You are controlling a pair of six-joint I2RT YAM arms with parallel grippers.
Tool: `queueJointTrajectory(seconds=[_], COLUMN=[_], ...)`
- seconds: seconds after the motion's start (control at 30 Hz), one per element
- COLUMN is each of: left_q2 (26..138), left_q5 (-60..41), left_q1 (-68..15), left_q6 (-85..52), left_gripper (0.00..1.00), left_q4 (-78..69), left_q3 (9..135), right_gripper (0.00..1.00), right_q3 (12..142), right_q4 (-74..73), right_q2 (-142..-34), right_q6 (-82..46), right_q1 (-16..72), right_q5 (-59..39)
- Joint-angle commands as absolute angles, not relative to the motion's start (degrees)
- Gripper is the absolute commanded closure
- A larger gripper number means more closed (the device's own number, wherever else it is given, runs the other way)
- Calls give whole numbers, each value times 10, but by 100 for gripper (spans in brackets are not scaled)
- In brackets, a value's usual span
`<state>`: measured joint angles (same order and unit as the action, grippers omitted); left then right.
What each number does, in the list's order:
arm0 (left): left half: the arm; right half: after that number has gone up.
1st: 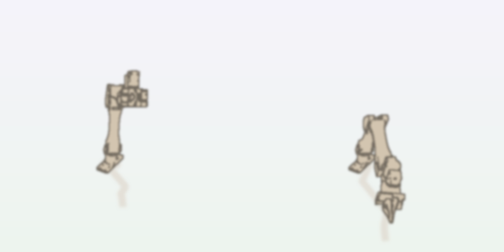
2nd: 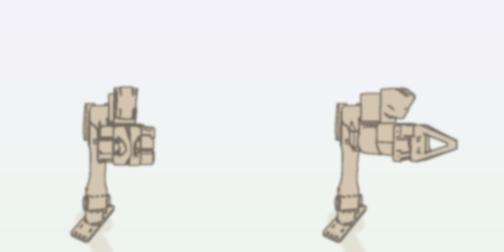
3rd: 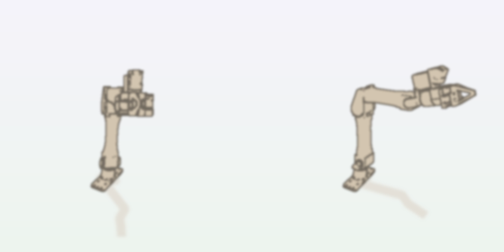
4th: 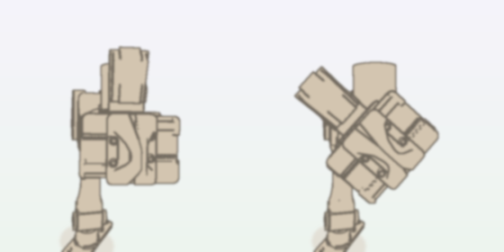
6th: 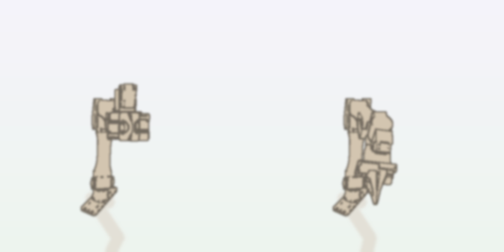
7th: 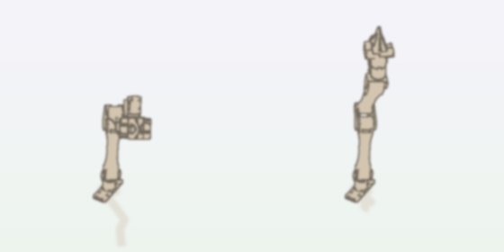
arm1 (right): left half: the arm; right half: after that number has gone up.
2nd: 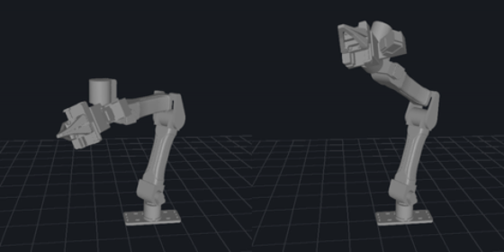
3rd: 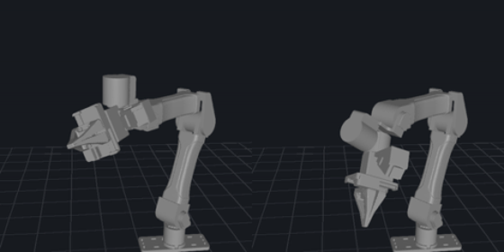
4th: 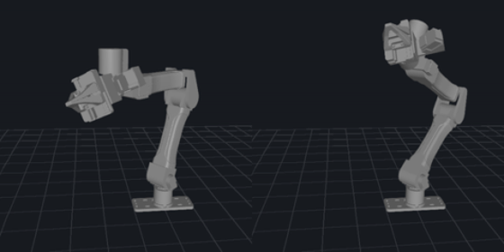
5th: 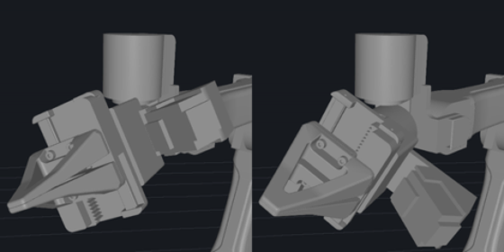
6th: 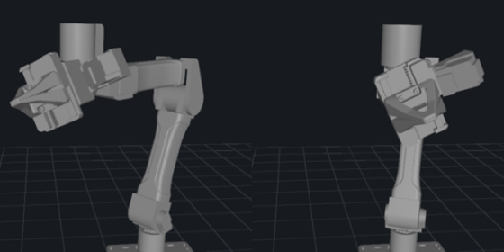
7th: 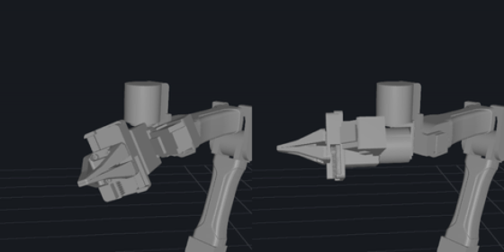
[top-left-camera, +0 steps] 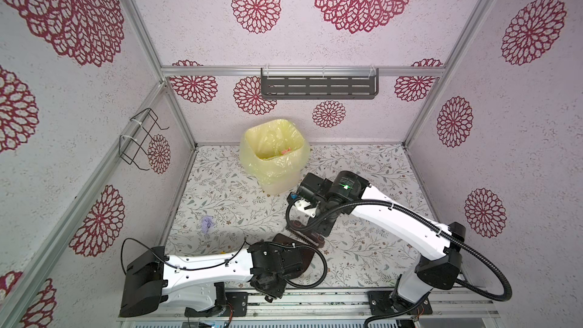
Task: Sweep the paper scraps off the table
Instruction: 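Lift the dustpan toward the bin with left while right withdraws the brush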
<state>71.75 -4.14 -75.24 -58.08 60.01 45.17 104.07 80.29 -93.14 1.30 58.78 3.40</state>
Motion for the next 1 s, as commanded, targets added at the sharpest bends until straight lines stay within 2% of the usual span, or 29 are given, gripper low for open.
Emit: queueJointTrajectory(seconds=[0.0,0.47,0.8,0.97], left_q2=[702,704,674,660], left_q5=[9,101,175,187], left_q1=[-764,-783,-782,-759], left_q6=[-571,-544,-513,-508], left_gripper=[100,100,100,100], left_q4=[586,611,713,784], left_q3=[467,521,643,716], right_gripper=[100,100,100,100], right_q3=[1032,910,781,747], right_q4=[782,672,586,569], right_q2=[-872,-736,-628,-614], right_q6=[-26,-62,-84,-84], right_q1=[558,426,275,223], right_q5=[56,26,-89,-142])
